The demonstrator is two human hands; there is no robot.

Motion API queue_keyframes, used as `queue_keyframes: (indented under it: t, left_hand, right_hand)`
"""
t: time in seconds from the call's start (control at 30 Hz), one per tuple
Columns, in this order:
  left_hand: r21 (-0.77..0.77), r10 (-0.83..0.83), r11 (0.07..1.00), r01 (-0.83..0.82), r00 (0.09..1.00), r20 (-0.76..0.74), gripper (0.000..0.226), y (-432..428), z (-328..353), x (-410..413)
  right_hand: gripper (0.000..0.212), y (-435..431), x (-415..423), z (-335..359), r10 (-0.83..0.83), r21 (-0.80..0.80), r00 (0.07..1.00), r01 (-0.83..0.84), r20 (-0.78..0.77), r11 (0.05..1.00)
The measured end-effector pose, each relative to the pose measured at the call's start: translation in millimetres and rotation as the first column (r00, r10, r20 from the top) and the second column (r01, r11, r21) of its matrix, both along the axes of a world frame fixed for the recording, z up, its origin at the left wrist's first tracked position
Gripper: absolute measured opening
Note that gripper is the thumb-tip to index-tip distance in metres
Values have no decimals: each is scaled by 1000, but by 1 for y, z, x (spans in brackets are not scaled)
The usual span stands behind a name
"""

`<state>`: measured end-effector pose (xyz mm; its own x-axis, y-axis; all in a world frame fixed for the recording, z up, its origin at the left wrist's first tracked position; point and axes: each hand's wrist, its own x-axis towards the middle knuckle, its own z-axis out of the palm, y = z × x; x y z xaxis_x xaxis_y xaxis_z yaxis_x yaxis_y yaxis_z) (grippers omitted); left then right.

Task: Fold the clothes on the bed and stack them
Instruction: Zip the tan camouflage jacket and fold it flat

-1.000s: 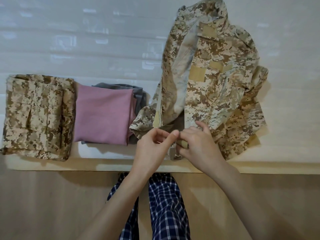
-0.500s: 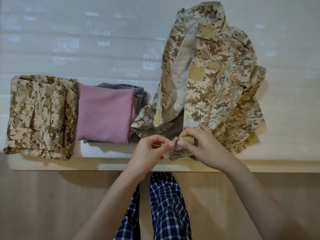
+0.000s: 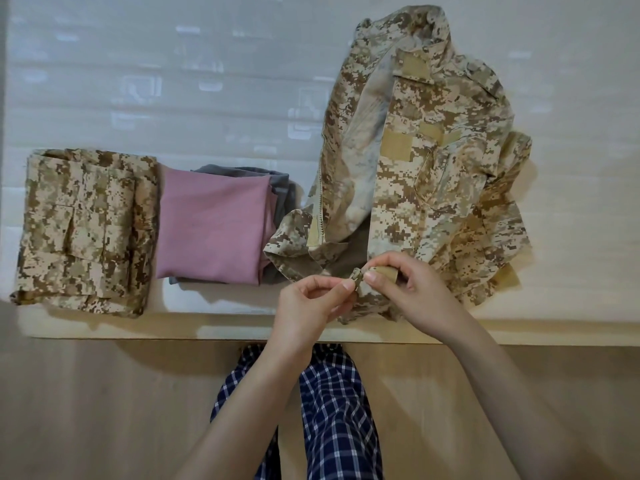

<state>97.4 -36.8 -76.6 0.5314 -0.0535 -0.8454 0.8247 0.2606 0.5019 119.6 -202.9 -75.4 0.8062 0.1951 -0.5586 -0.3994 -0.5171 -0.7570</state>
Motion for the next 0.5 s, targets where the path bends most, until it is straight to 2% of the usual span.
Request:
queue_keyframes:
  t: [0.17,0.4,0.5]
  left_hand:
    - [74,2,997,-7,998,66,12,1,1,-1]
    - [76,10,997,-21,990,142,10,0,-1,-5]
    - [28,52,998,-55,994,97,25,-1,-2,-6]
  right_hand:
    - [9,3,5,6,39,-4,999,-39,28,999]
    - [6,9,2,5,22,32,982,-29,187,999]
    - [9,10,-3,-1,38,-26,965,-33,259,999]
